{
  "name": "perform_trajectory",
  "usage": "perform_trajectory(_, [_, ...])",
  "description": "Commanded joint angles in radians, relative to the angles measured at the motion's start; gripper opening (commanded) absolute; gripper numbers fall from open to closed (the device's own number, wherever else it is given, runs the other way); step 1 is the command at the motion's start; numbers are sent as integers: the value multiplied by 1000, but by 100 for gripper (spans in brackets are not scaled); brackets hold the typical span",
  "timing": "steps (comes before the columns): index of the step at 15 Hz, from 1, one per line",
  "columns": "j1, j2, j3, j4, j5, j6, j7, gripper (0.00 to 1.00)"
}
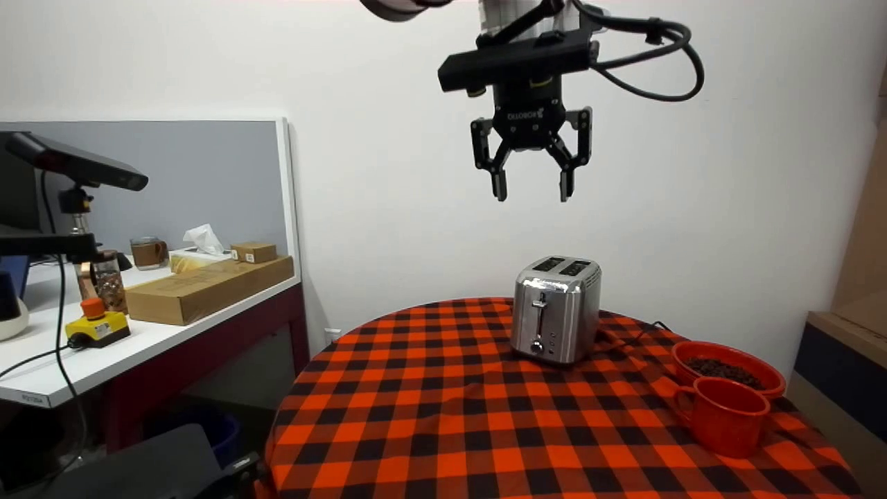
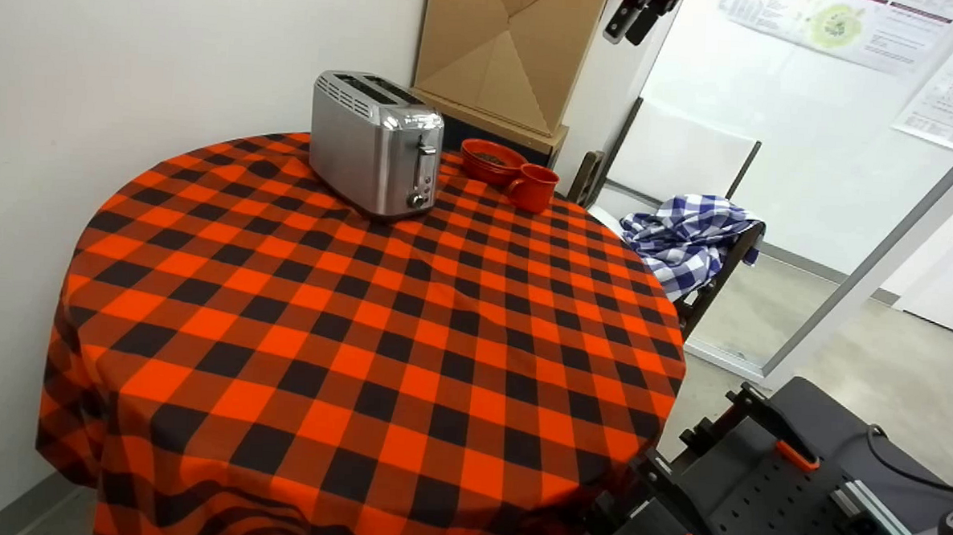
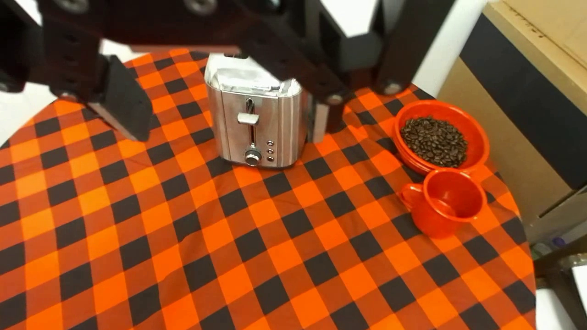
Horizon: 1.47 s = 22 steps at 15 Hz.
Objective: Pull the toaster lever down
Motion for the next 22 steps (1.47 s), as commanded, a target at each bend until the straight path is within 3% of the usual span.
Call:
perform_trajectory(1, [-1,138,42,77,28,92,21,53])
perform_trajectory(8, [-19,373,131,207,-14,240,168,1])
perform_trajectory(15, [-21,573,174,361,-35,227,253,0])
perform_trajectory(22, [7,724,168,483,-128,245,323,0])
